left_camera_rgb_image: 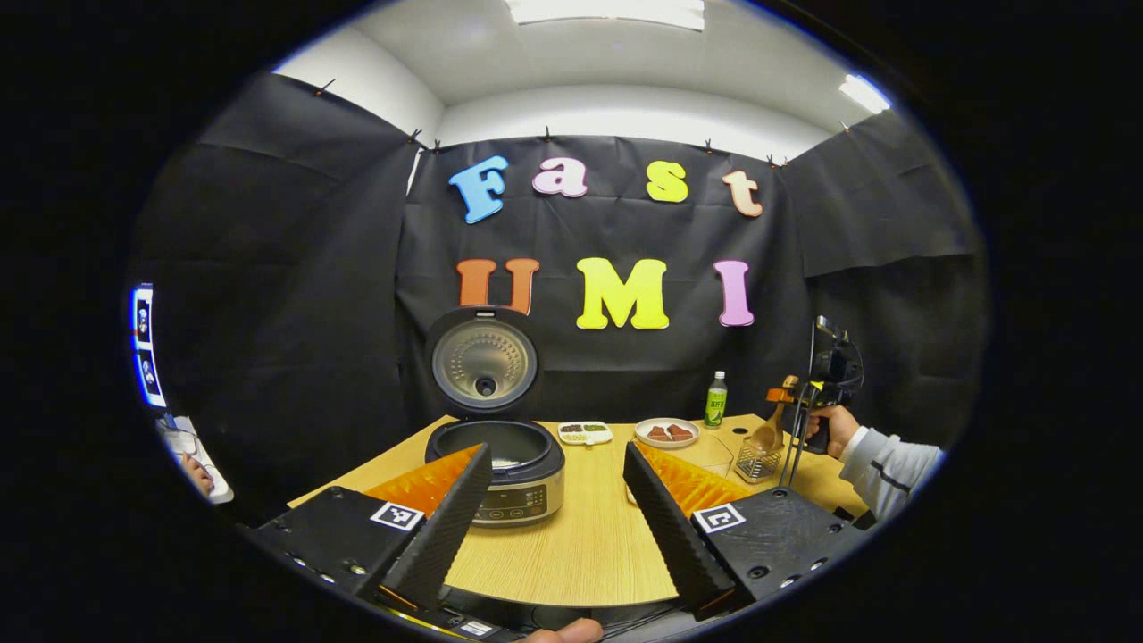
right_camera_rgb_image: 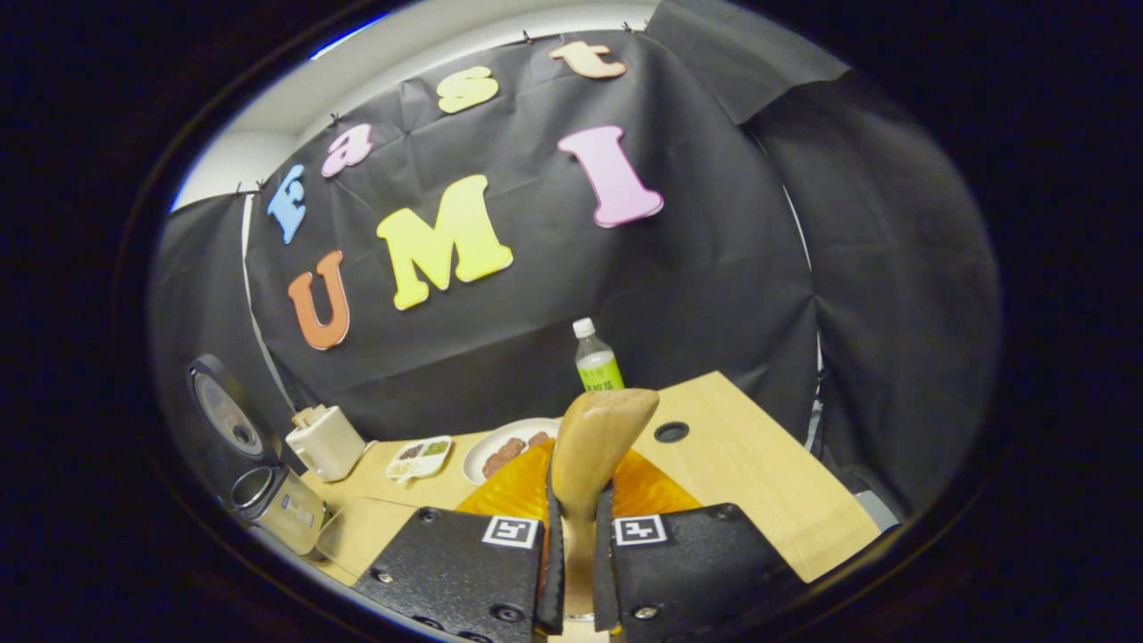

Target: Close the left gripper, press the button to open the rice cooker; take a wooden spoon from the chopstick holder with the right hand, scoop a spoonful of rice and pour it into the rice cooker, then put the wooden spoon back into the chopstick holder.

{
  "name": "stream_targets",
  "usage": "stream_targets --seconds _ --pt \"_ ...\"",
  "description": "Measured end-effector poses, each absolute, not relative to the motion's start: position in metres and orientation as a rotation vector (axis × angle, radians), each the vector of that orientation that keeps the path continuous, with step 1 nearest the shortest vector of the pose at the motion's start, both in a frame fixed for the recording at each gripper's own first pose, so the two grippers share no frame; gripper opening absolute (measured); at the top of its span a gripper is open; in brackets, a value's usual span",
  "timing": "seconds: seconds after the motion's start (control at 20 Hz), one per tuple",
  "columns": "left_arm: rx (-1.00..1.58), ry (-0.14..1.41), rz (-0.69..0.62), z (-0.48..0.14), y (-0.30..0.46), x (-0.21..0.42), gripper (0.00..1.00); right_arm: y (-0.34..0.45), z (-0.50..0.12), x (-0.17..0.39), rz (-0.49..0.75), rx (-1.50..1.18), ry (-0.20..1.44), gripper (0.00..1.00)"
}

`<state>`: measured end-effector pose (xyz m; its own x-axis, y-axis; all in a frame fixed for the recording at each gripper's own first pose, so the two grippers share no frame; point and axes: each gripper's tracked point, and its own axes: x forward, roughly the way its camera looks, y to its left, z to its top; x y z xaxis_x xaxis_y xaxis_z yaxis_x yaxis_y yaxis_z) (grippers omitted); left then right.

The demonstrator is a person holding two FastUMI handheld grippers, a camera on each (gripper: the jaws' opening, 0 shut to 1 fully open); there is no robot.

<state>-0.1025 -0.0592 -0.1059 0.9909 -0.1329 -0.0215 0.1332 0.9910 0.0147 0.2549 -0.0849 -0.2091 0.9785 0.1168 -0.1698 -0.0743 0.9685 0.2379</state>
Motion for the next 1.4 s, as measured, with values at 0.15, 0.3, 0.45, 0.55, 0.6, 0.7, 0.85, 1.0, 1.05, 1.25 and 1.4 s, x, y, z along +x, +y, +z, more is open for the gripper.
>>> stream_targets --seconds 0.15,0.3,0.45,0.55,0.6,0.7,0.85,1.0,1.05,1.25,1.4 --pt "0.029 0.003 -0.176 -0.098 -0.066 -0.116 0.94 -0.072 -0.174 0.242 0.098 0.152 0.124 0.18" --pt "0.022 -0.018 -0.208 -0.094 -0.069 -0.127 0.94 -0.043 -0.153 0.23 0.127 0.121 0.101 0.15" --pt "0.016 0.006 -0.21 -0.102 -0.065 -0.13 0.94 -0.013 -0.138 0.224 0.148 0.102 0.081 0.18" --pt "0.028 0.006 -0.186 -0.102 -0.056 -0.134 0.95 0.012 -0.136 0.222 0.177 0.098 0.072 0.16" --pt "0.035 0.002 -0.175 -0.101 -0.052 -0.133 0.94 0.022 -0.138 0.223 0.175 0.093 0.074 0.18" --pt "0.039 0.003 -0.154 -0.101 -0.043 -0.133 0.94 0.049 -0.153 0.226 0.19 0.075 0.097 0.17" --pt "0.016 0.012 -0.127 -0.101 -0.031 -0.137 0.94 0.084 -0.186 0.235 0.207 0.061 0.142 0.18" --pt "-0.013 -0.001 -0.126 -0.096 -0.025 -0.14 0.94 0.1 -0.224 0.243 0.17 0.035 0.179 0.18" --pt "-0.02 -0.005 -0.122 -0.096 -0.023 -0.139 0.95 0.105 -0.235 0.245 0.159 0.007 0.182 0.15" --pt "-0.022 0.004 -0.112 -0.102 -0.015 -0.136 0.94 0.108 -0.26 0.25 0.113 -0.161 0.165 0.18" --pt "-0.035 0.012 -0.109 -0.109 -0.013 -0.133 0.94 0.116 -0.279 0.245 0.114 -0.26 0.175 0.15"
